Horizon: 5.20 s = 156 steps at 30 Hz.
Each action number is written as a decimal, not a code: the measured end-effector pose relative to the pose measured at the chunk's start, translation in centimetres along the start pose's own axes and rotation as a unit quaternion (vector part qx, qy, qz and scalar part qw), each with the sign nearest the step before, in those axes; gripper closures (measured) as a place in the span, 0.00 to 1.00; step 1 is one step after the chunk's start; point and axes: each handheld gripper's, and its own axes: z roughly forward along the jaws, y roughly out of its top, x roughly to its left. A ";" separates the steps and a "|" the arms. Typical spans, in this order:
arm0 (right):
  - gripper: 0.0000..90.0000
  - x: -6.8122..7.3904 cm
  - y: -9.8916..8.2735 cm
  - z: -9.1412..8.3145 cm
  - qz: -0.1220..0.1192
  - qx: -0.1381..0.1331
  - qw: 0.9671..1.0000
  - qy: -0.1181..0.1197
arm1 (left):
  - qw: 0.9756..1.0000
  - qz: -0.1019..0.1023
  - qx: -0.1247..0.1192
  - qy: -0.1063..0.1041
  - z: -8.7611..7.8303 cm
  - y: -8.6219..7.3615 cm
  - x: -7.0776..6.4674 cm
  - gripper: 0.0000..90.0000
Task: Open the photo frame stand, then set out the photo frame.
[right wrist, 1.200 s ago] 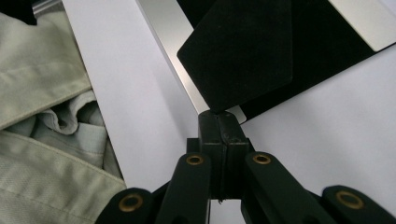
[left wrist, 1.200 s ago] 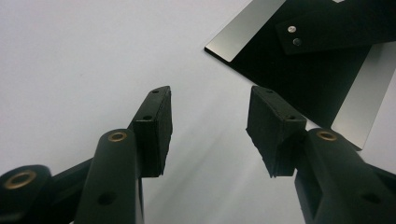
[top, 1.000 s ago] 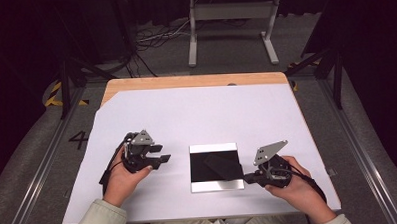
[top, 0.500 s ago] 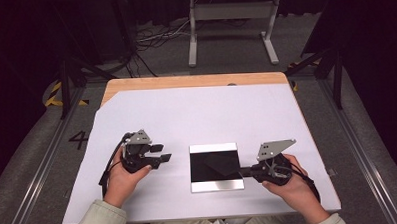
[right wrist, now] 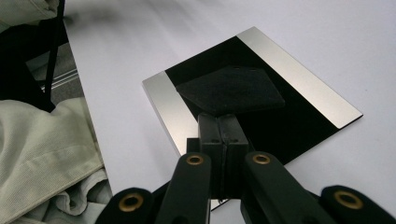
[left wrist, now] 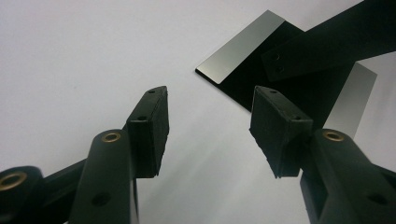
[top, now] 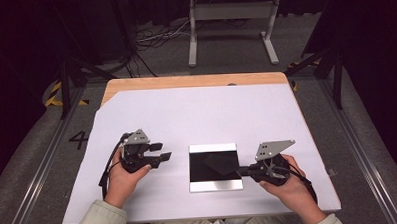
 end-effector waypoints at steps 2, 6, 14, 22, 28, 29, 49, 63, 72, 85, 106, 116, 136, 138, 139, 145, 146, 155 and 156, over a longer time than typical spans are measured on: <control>1.00 0.0 0.0 0.0 -0.004 0.003 1.000 0.000 | 1.000 0.005 0.003 0.003 0.0 0.0 0.0 0.53; 1.00 -0.1 -0.2 0.0 -0.005 0.018 1.000 0.015 | 1.000 0.006 0.006 0.007 0.1 0.0 -0.1 0.53; 1.00 -0.2 0.0 -1.0 -0.001 0.025 0.999 0.032 | 1.000 0.003 0.007 0.004 0.1 0.0 0.0 0.53; 0.97 -0.3 0.4 -2.7 0.000 0.017 1.000 0.018 | 1.000 0.007 0.006 0.007 0.1 0.0 0.0 0.53; 0.91 -0.3 0.7 -3.5 0.013 0.009 1.000 0.005 | 1.000 0.007 0.008 0.009 0.1 0.0 0.0 0.53; 0.90 -0.4 0.8 -3.6 0.018 0.008 1.000 0.003 | 1.000 0.007 0.009 0.009 0.1 0.0 0.0 0.53; 0.66 -2.4 1.7 -3.9 0.067 -0.010 0.996 -0.050 | 1.000 0.005 0.013 0.013 0.2 -0.1 0.0 0.53; 0.65 -4.4 3.5 -2.9 0.063 0.035 0.996 -0.050 | 0.999 -0.002 0.016 0.032 -0.2 -0.6 0.4 0.51; 0.61 -4.9 4.4 -1.8 0.092 0.045 0.994 -0.024 | 0.999 0.000 0.019 0.041 -0.5 -1.0 0.6 0.52; 0.62 -5.0 5.4 0.1 0.131 0.077 0.988 0.005 | 0.999 -0.002 0.021 0.041 -0.7 -1.2 0.5 0.52; 0.63 -7.1 4.5 1.9 0.262 0.095 0.960 0.034 | 0.999 0.001 0.018 0.044 -0.7 -1.2 0.4 0.52; 0.65 -7.5 3.7 2.8 0.331 0.113 0.936 0.045 | 0.999 0.001 0.019 0.043 -0.6 -1.2 0.4 0.52; 0.62 -7.1 3.0 4.4 0.378 0.124 0.914 0.082 | 0.999 0.003 0.020 0.045 -0.6 -1.2 0.4 0.52; 0.62 -7.1 2.9 4.5 0.384 0.123 0.911 0.085 | 0.999 0.002 0.019 0.046 -0.6 -1.2 0.4 0.51; 0.63 -7.1 2.9 4.5 0.386 0.125 0.910 0.085 | 0.999 0.004 0.019 0.046 -0.6 -1.2 0.4 0.51; 0.64 -6.8 2.9 4.9 0.391 0.129 0.907 0.092 | 0.999 0.004 0.019 0.047 -0.6 -1.2 0.4 0.51; 0.64 -6.8 3.0 5.0 0.392 0.130 0.906 0.094 | 0.999 0.003 0.018 0.047 -0.6 -1.2 0.3 0.51; 0.68 -6.7 2.9 5.4 0.402 0.138 0.898 0.117 | 0.999 0.002 0.018 0.048 -0.6 -1.2 0.3 0.51; 0.69 -6.6 2.9 5.5 0.402 0.136 0.898 0.119 | 0.999 0.005 0.018 0.048 -0.6 -1.2 0.4 0.51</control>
